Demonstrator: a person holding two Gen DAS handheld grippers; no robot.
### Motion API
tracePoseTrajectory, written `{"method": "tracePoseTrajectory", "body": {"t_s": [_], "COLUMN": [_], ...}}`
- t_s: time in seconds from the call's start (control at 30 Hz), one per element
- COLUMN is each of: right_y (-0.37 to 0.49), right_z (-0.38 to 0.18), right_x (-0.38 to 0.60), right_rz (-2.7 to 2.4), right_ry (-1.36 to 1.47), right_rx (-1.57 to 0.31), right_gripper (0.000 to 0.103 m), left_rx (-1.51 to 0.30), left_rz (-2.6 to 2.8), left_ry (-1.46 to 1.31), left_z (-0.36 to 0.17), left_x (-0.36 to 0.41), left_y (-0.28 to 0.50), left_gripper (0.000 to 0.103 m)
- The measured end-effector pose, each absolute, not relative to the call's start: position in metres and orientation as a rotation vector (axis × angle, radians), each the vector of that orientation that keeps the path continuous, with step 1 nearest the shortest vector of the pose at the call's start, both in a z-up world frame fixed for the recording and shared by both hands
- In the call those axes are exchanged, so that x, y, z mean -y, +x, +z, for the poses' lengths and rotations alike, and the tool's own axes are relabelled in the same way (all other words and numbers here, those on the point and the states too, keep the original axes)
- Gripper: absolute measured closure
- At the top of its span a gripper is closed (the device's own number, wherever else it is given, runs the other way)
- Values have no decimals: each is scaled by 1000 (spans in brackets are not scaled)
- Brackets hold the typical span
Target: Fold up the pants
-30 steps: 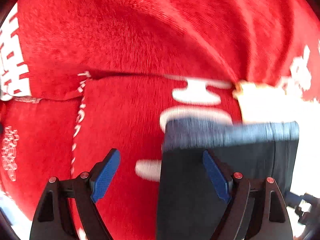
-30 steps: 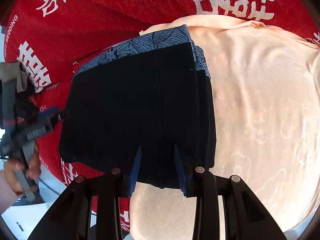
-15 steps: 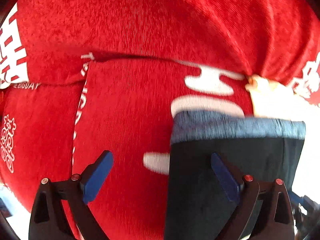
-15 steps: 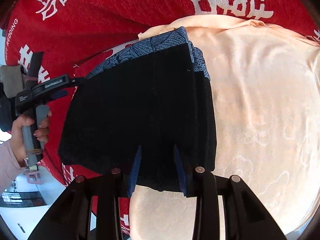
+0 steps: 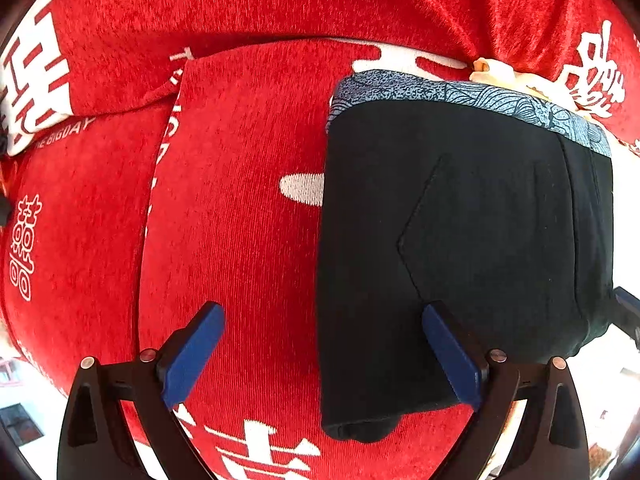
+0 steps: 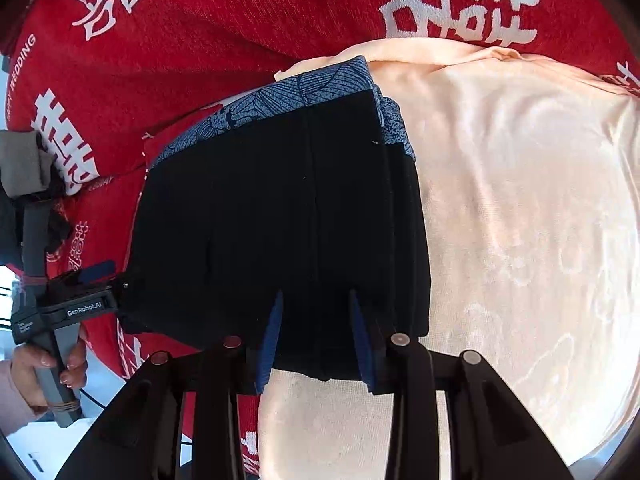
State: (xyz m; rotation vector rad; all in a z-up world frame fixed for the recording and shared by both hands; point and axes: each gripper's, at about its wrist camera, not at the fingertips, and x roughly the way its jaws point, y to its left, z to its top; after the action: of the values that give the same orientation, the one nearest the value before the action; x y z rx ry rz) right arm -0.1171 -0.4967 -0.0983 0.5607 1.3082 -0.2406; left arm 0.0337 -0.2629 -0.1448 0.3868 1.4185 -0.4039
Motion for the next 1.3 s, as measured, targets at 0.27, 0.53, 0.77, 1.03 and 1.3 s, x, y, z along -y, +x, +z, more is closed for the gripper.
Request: {"method": "tracePoseTrajectory", "body": {"t_s": [0.27,0.53,0.77,1.03,1.3], "right_y": [-119,-131,-134,-140,-148], "right_z": [-81,-85,-90,-96,-99], "right_x": [477,477,497,509,514], "right_rz": [-246,-279,-320,-337,-330], "right_ry": [546,577,615,672,712], "right_rx": [-1373,-1420,-1416,-1421,-1408], "right_gripper": [21,21,21,21,21], "left_rx": [-1425,-1430,-1433,-1432,-1414], "left_rz": [-391,-391,-390,-430,-560], "left_ry": [398,397,403,408,344], "left_z": [-147,-149,-150,-143,-129], "left_x": [264,264,266,268,280], "left_y": [34,35,37,40,54], "left_gripper": [3,3,3,3,3]}}
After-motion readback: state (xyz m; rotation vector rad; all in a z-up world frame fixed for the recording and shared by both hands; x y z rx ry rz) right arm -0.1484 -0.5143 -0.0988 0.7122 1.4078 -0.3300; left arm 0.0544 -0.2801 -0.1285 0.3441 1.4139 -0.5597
